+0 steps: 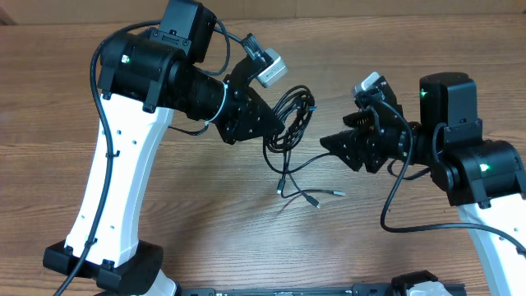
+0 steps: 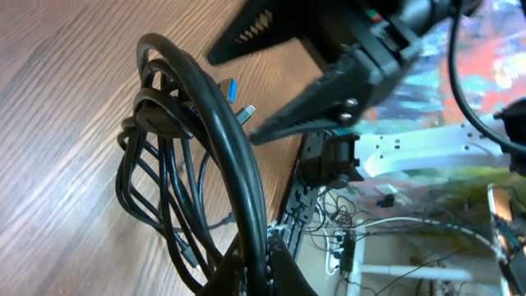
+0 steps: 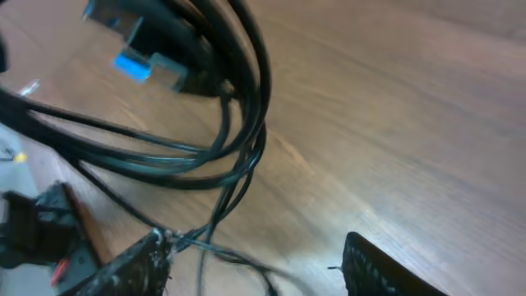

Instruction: Untangle cables

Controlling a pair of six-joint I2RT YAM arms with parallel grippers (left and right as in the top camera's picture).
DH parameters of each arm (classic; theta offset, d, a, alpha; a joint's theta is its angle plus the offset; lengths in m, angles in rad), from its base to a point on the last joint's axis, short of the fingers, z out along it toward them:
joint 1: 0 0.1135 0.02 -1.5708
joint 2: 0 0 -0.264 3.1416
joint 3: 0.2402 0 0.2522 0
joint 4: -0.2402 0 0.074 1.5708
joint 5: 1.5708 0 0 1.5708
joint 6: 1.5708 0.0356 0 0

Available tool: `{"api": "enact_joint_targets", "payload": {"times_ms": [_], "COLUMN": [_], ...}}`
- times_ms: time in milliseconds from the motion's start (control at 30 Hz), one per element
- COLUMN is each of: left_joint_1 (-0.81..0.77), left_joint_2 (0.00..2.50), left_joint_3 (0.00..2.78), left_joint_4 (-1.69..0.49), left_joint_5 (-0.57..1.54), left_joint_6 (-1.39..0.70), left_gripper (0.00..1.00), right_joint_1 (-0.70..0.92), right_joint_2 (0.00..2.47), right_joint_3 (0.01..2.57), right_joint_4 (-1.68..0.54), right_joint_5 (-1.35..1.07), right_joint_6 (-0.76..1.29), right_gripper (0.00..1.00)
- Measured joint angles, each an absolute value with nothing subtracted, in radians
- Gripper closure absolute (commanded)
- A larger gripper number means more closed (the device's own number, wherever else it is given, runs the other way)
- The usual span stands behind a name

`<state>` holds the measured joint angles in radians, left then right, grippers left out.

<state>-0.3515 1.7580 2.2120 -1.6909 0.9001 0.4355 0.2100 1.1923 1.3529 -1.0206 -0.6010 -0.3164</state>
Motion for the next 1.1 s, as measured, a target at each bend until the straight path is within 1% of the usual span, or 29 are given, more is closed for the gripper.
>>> {"api": "enact_joint_targets", "payload": {"times_ms": [267,400,567,667,767,933,1033,1100], "left_joint_1": [-0.352,-0.352,-0.352,-0.352,-0.352,-0.352,-0.352,-0.352], "left_joint_2": [1.707,1.623,1.505,1.452,1.420,1.408,1.412,1.413], "left_joint_3": [2.212,2.212,2.212,2.212,2.212,2.212,2.212,2.212], "left_joint_4": [-1.691,-1.691,-1.691,-1.691,-1.674,-1.614,-1.575,-1.548], "left_joint_5": [0.915,0.881,0.823,0.794,0.769,0.696,0.635,0.603], "left_joint_6": [0.552,0.581,0.596,0.602,0.590,0.488,0.418,0.376], "left_gripper": [0.96,0.96,0.96,0.96,0.96,0.96,0.96,0.96], "right_joint_1": [0.210,0.210,0.210,0.210,0.210,0.210,0.210,0.210], "right_joint_2": [1.192,1.192,1.192,1.192,1.192,1.200,1.220,1.243], "right_joint_3": [1.353,1.353,1.353,1.353,1.353,1.353,1.353,1.353], "right_joint_4": [-0.953,-0.934,-0.887,-0.865,-0.863,-0.865,-0.876,-0.875], "right_joint_5": [-0.556,-0.557,-0.614,-0.694,-0.823,-1.024,-1.099,-1.144], "right_joint_6": [-0.315,-0.314,-0.315,-0.337,-0.418,-0.558,-0.614,-0.640], "right_gripper": [0.29,0.25,0.25,0.25,0.25,0.25,0.26,0.30]}}
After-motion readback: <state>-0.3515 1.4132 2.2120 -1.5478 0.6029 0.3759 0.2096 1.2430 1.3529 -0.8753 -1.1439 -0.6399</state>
